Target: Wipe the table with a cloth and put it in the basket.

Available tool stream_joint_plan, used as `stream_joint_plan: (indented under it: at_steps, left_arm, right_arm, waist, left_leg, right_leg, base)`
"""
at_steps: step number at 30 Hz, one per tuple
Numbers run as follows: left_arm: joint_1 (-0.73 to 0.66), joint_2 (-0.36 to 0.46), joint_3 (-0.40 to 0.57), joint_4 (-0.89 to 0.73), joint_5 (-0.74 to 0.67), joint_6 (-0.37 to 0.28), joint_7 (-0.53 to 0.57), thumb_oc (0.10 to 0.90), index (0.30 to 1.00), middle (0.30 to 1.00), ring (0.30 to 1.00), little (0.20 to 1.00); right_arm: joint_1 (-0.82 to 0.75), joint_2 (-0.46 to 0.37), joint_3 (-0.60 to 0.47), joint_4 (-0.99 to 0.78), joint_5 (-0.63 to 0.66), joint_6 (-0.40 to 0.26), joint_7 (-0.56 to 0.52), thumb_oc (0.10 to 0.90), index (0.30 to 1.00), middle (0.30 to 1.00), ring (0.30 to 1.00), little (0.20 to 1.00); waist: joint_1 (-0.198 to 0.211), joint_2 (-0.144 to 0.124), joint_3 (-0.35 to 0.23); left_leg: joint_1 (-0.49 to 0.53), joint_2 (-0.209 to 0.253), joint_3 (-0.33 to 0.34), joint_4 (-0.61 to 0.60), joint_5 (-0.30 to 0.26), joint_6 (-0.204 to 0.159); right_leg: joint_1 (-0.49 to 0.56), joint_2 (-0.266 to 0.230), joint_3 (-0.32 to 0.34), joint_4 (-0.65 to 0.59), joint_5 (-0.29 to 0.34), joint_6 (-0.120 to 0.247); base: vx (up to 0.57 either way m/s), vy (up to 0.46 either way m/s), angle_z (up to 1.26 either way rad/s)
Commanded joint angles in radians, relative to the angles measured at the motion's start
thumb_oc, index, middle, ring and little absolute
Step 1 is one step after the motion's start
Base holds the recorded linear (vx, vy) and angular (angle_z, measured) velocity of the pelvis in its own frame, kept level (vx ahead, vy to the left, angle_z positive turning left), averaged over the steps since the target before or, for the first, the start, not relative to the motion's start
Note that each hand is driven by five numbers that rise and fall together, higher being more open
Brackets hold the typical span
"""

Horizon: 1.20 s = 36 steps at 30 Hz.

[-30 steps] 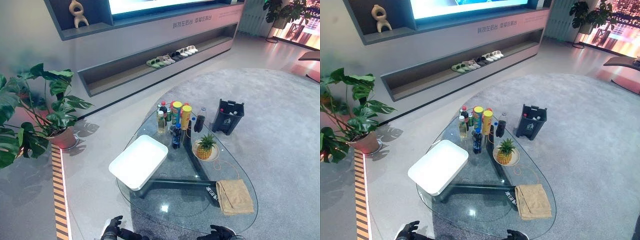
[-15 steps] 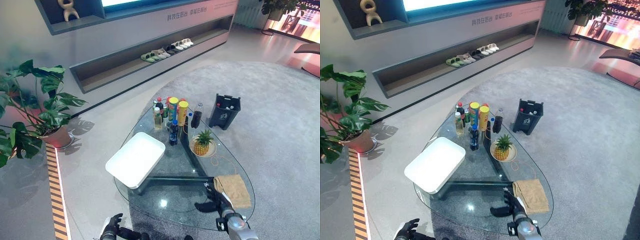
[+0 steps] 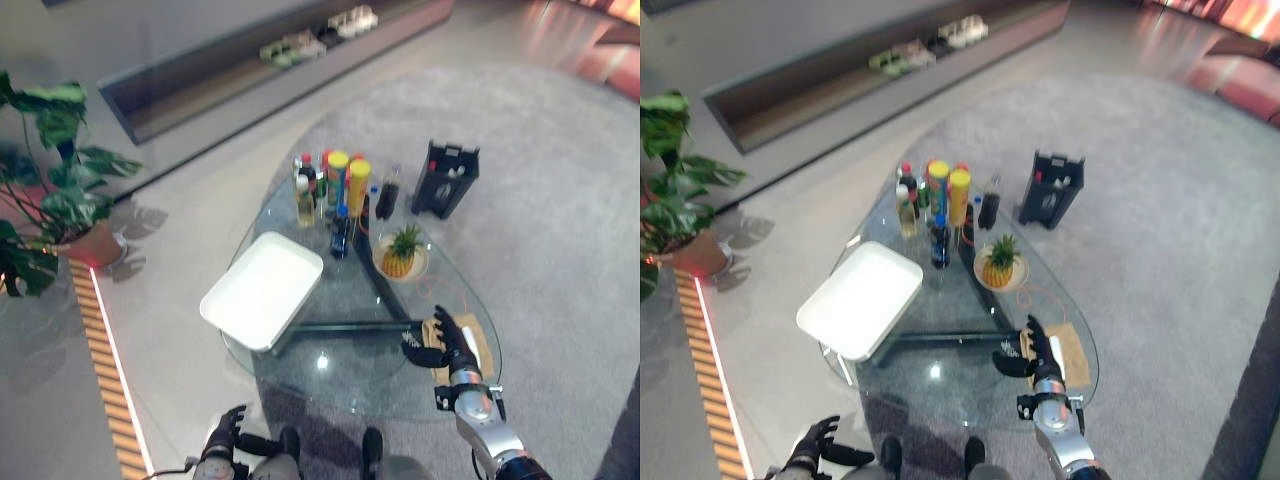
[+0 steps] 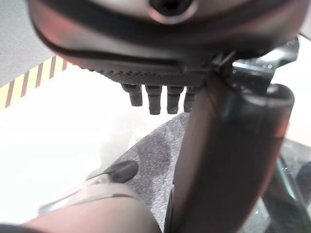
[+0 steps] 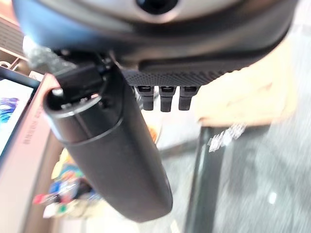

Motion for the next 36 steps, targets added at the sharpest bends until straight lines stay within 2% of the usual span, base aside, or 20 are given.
stream_joint_plan:
  at_steps: [1,6,9,14,17,27,33,36]
  left_arm:
    - [0.016,0.02,-0.039,-0.01,-0.063,-0.037,0.025,0.8,0.9,0.9,0.9,0.9]
    - [-0.03,0.032,-0.051,-0.023,-0.102,-0.05,0.033,0.8,0.9,0.9,0.9,0.9]
    - [-0.046,0.031,-0.059,-0.014,-0.119,-0.048,0.028,0.8,0.9,0.9,0.9,0.9]
    - [-0.07,0.027,-0.069,0.007,-0.142,-0.067,0.015,0.8,0.9,0.9,0.9,0.9]
    - [-0.085,0.026,-0.07,0.0,-0.15,-0.061,0.013,0.8,0.9,0.9,0.9,0.9]
    - [-0.122,0.022,-0.105,-0.049,-0.189,-0.065,0.028,0.8,0.9,0.9,0.9,0.9]
    - [-0.131,0.023,-0.121,-0.08,-0.215,-0.062,0.041,0.8,0.9,0.9,0.9,0.9]
    - [-0.132,0.025,-0.123,-0.1,-0.236,-0.063,0.052,0.8,0.9,0.9,0.9,0.9]
  right_arm:
    - [-0.124,-0.075,-0.075,-0.164,-0.11,-0.03,-0.189,0.8,0.9,0.9,0.9,0.9]
    - [-0.223,-0.116,-0.093,-0.148,-0.112,0.021,-0.287,0.8,0.9,0.9,0.9,0.9]
    - [-0.276,-0.129,-0.084,-0.145,-0.164,0.065,-0.339,0.8,0.9,0.9,0.9,0.9]
    - [-0.358,-0.168,-0.08,-0.147,-0.239,0.168,-0.461,0.8,0.9,0.9,0.9,0.9]
    - [-0.387,-0.18,-0.086,-0.136,-0.22,0.228,-0.522,0.8,0.9,0.9,0.9,0.9]
    - [-0.499,-0.202,-0.089,-0.036,-0.073,0.288,-0.612,0.8,0.9,0.9,0.9,0.9]
    - [-0.545,-0.224,-0.09,0.0,-0.024,0.284,-0.592,0.8,0.9,0.9,0.9,0.9]
    - [-0.557,-0.234,-0.091,0.007,0.061,0.257,-0.578,0.8,0.9,0.9,0.9,0.9]
  waist:
    - [-0.022,-0.02,0.055]
    - [-0.017,-0.006,0.115]
    - [-0.017,0.007,0.142]
    - [-0.016,0.021,0.179]
    - [-0.012,0.024,0.195]
    - [-0.005,0.046,0.195]
    - [-0.008,0.063,0.195]
    - [-0.008,0.068,0.195]
  left_leg:
    - [-0.106,-0.046,0.028,0.215,-0.126,0.054]
    - [-0.19,-0.06,0.026,0.257,-0.126,0.05]
    - [-0.22,-0.068,0.019,0.278,-0.131,0.046]
    - [-0.276,-0.073,0.014,0.315,-0.135,0.043]
    - [-0.304,-0.074,0.013,0.335,-0.139,0.045]
    - [-0.463,-0.077,0.034,0.378,-0.136,0.048]
    - [-0.53,-0.081,0.038,0.391,-0.133,0.047]
    - [-0.573,-0.083,0.037,0.402,-0.13,0.045]
  right_leg:
    - [-0.134,-0.012,-0.012,0.186,-0.043,-0.017]
    - [-0.21,-0.018,-0.021,0.211,-0.038,-0.021]
    - [-0.234,-0.017,-0.022,0.222,-0.043,-0.028]
    - [-0.288,-0.014,-0.022,0.258,-0.053,-0.039]
    - [-0.314,-0.013,-0.022,0.274,-0.057,-0.041]
    - [-0.488,-0.014,-0.024,0.328,-0.047,-0.04]
    - [-0.559,-0.009,-0.022,0.345,-0.042,-0.043]
    - [-0.603,-0.005,-0.022,0.358,-0.042,-0.048]
  base:
    - [-0.16,0.039,-0.05]
    - [-0.13,0.028,0.02]
    - [-0.07,0.063,0.0]
    - [-0.04,0.035,-0.02]
    - [-0.02,0.003,-0.01]
    - [-0.02,0.007,0.0]
    - [0.0,0.019,0.0]
    - [0.0,0.0,0.0]
